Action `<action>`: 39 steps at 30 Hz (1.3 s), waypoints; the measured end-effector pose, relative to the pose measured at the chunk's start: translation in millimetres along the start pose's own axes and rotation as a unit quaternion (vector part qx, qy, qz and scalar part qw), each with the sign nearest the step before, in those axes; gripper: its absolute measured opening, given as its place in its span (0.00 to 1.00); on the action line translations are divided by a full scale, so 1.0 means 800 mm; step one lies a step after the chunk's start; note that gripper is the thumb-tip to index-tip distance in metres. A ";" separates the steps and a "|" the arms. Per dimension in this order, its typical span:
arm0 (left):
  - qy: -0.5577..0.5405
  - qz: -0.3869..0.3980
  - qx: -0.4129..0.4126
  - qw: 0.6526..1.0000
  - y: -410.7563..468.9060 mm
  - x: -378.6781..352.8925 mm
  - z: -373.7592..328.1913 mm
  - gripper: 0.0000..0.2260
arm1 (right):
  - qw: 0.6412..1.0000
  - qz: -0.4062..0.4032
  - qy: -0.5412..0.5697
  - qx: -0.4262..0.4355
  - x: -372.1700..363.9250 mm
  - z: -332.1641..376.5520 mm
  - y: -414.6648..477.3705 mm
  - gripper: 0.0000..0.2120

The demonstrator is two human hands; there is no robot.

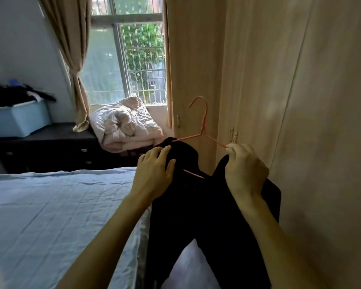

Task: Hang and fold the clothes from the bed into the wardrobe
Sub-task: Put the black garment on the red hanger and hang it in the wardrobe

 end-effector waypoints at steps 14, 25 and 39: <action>-0.043 0.028 0.007 0.999 0.262 -0.180 0.173 0.18 | 0.997 0.035 -0.063 0.020 -0.307 0.039 0.157 0.12; -0.144 0.028 -0.003 0.989 0.456 -0.294 0.278 0.19 | 0.997 0.009 -0.074 -0.001 -0.516 0.040 0.283 0.09; -0.107 0.010 0.052 0.993 0.707 -0.441 0.328 0.17 | 0.994 0.103 0.043 0.020 -0.771 0.018 0.454 0.12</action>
Point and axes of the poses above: each hand's wrist, its own y-axis towards the middle knuckle, its own x-axis out of the back of the hand, z = x × y, the point moved 3 cm from there along y, towards the middle knuckle, and after that the axes turned 9 degrees about x, right-handed, at the moved point
